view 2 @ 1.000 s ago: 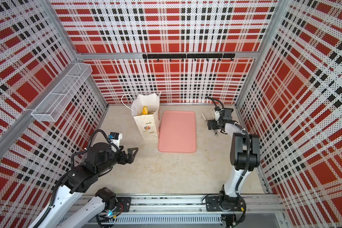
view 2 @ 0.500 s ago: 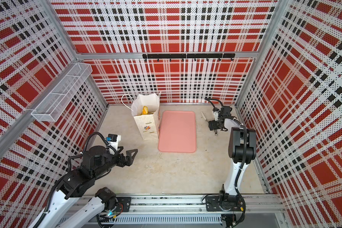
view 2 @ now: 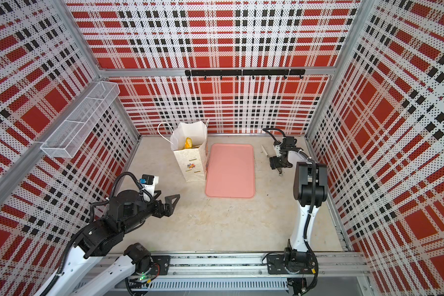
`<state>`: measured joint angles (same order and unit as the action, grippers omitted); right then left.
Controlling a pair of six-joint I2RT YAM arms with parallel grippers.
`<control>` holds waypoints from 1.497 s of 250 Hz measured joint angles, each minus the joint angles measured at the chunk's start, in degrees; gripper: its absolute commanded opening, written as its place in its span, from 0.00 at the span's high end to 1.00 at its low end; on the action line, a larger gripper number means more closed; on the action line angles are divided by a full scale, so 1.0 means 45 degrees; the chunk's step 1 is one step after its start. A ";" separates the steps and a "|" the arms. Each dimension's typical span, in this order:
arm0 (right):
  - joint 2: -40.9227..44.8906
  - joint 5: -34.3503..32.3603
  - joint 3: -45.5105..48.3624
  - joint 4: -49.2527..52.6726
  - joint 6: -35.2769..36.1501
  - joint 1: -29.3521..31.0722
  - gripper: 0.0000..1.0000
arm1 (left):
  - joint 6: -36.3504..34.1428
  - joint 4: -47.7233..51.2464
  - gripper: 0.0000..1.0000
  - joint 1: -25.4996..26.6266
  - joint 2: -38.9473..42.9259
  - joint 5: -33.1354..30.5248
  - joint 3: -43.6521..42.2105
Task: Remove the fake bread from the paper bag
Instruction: 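Grasp the metal tongs by the handle with the right gripper and lift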
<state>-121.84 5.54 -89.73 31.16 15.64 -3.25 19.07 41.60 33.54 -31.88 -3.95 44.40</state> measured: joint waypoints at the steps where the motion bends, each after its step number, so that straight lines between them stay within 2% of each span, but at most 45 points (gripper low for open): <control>1: -0.0010 -0.0029 -0.0019 0.0015 -0.0015 0.0010 0.24 | 0.0000 0.0005 0.01 0.0005 0.0000 -0.0005 0.0000; 135: -0.1010 -0.1151 -0.1277 0.0894 -0.0243 0.0287 0.33 | 0.0010 -0.0131 0.01 0.0238 0.0432 0.0272 -0.0131; 161: -0.1059 -0.1248 -0.1375 0.1064 -0.0291 0.0277 0.43 | 0.0019 -0.0228 0.01 0.0267 0.0724 0.0325 -0.0199; 217: -0.1083 -0.1146 -0.1418 0.1098 -0.0330 0.0287 0.79 | 0.0049 -0.0301 0.01 0.0316 0.0894 0.0350 -0.0228; 244: -0.1030 -0.0899 -0.1399 0.1073 -0.0510 0.0291 0.88 | 0.0053 -0.0301 0.01 0.0403 0.0899 0.0345 -0.0228; 280: -0.0393 -0.0617 -0.0850 0.1447 -0.1015 0.0311 0.88 | 0.0058 -0.0301 0.01 0.0573 0.1054 0.0335 -0.0253; 323: 0.1676 -0.0160 -0.0257 0.2370 -0.1875 0.0374 0.88 | 0.0112 -0.0321 0.01 0.0928 0.1511 0.0073 -0.0262; 355: 0.3453 0.0204 -0.0277 0.3070 -0.2647 0.0393 0.83 | 0.0175 -0.0321 0.01 0.1311 0.1855 -0.0277 -0.0267; 374: 0.4328 0.0607 -0.0277 0.3580 -0.3113 0.0398 0.76 | 0.0214 -0.0321 0.01 0.1501 0.1972 -0.0466 -0.0267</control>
<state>-102.37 8.27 -90.98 47.27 1.63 -1.45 20.03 40.16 40.29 -23.00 -6.04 43.20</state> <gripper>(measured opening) 0.203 0.994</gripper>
